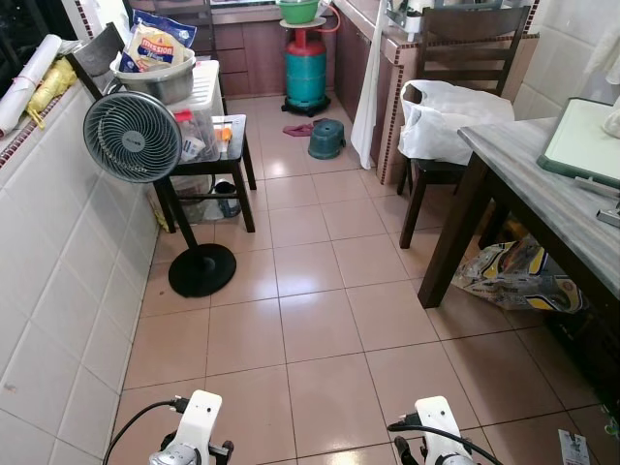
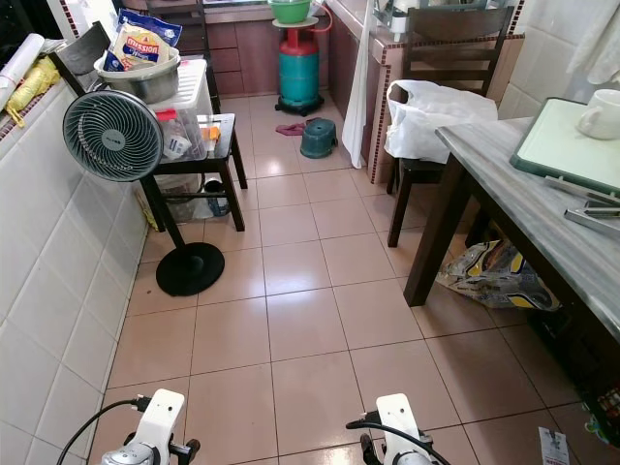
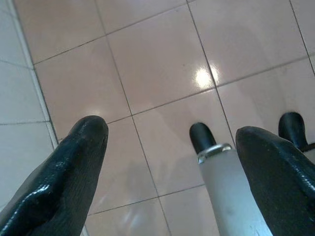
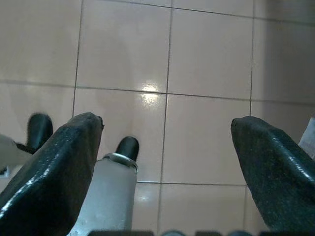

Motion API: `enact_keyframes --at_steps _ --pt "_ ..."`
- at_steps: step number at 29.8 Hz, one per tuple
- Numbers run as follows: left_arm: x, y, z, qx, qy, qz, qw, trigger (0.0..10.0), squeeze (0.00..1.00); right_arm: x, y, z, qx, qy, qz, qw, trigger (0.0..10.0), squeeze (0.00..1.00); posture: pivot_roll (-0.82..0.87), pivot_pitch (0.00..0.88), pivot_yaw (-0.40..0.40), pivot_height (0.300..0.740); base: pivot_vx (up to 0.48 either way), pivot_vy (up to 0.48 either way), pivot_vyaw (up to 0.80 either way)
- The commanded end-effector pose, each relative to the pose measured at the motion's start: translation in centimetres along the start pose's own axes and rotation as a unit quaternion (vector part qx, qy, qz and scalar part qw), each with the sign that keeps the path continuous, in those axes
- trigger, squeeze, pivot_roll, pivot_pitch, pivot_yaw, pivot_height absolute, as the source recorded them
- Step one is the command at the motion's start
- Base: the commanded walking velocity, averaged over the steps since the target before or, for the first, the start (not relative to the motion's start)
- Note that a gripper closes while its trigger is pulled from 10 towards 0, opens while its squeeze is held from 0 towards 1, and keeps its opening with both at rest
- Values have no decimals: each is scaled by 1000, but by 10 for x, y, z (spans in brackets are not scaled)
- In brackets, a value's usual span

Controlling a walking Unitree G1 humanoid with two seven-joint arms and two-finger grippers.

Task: Setting the table

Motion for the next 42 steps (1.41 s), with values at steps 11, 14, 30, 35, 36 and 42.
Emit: enact_keyframes --at_steps 11,14,30,35,36,42 --pt "-5 2 -1 -14 -5 11 1000 10000 0 4 -8 2 15 2 -21 1000 10000 0 -50 0 32 740 0 0 727" --pt "-5 2 -1 -15 -5 9 1000 10000 0 3 -8 1 15 1 -23 1000 10000 0 -50 0 33 740 0 0 0" --pt "-4 2 0 -17 -8 20 1000 10000 0 -2 -11 1 16 -7 -36 999 10000 0 -48 0 32 740 0 182 0" --pt "-3 2 0 -17 -8 23 1000 10000 0 1 -13 2 17 -5 -39 999 10000 0 -46 0 33 740 0 340 0" --pt "-3 2 0 -16 -8 24 1000 10000 0 2 -13 2 17 -5 -40 999 10000 0 -46 0 33 740 0 337 0" --pt "-3 2 0 -17 -8 25 1000 10000 0 1 -13 2 17 -6 -42 999 10000 0 -47 0 33 740 0 340 0"
Point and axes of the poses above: a point about 5 cm out from each wrist's last joint towards the gripper, its own z axis pointing out of the wrist towards the gripper, its own x axis along the axis of the wrist's last joint, y = z × x, the point moved 1 cm from there along z, pointing out of the wrist towards the gripper, and after that the axes turned 15 degrees about z, right-handed, at the moved point
